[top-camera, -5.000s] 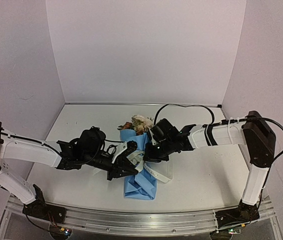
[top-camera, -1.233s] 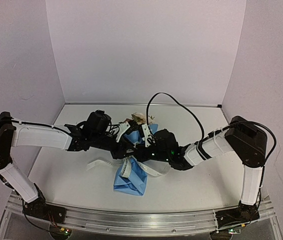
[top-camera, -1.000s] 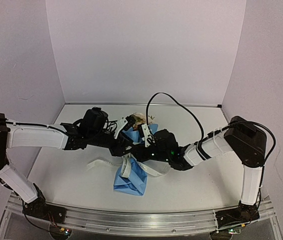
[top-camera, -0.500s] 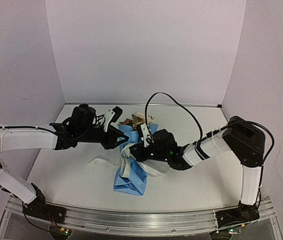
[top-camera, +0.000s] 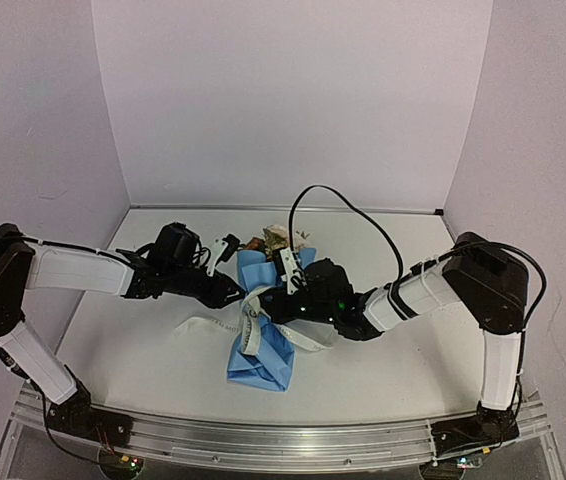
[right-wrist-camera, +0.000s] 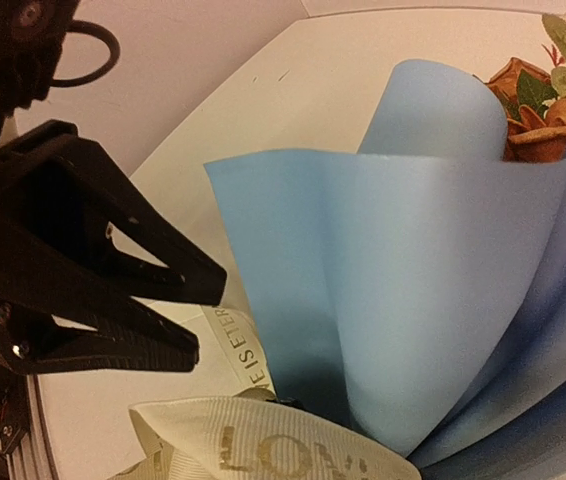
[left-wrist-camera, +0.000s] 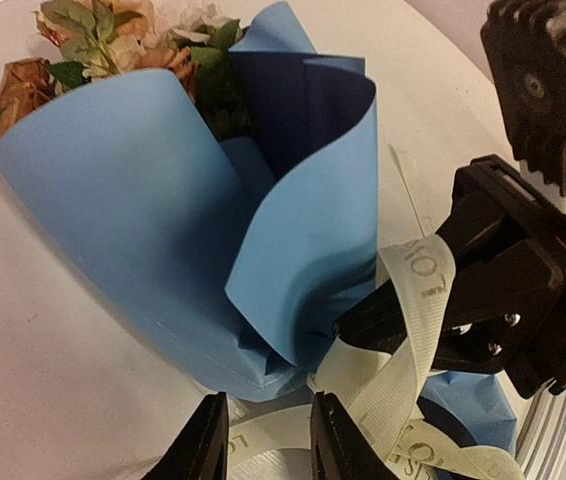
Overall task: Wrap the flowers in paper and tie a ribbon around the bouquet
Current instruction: Cross the half-tied ribbon over the folded bouquet.
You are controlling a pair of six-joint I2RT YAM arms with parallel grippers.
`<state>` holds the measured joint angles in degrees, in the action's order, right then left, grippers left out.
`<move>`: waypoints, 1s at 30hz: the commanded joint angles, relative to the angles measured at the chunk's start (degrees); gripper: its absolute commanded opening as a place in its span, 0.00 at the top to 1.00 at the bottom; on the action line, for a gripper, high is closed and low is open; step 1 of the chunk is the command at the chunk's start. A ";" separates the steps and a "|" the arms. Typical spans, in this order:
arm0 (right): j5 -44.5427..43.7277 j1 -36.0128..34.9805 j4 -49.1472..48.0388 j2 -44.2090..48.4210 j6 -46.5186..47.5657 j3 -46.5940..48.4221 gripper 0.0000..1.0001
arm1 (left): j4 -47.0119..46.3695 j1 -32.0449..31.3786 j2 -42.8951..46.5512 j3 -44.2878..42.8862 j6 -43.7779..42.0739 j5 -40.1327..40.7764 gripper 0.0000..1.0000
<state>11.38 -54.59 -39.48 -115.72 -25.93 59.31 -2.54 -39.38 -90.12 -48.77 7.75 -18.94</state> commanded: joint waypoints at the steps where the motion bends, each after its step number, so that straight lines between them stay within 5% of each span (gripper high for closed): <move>1: -0.76 -0.35 -2.00 -0.12 0.74 1.95 0.98 | -1.92 -0.18 0.84 -2.57 0.99 -4.76 0.70; 30: 2.51 -0.34 -1.76 -0.91 0.37 4.40 0.96 | -1.76 -1.08 -2.18 -5.22 0.31 -6.92 0.62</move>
<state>12.89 -54.59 -39.42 -116.09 -25.96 61.41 -3.03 -40.24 -91.49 -51.22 8.87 -24.94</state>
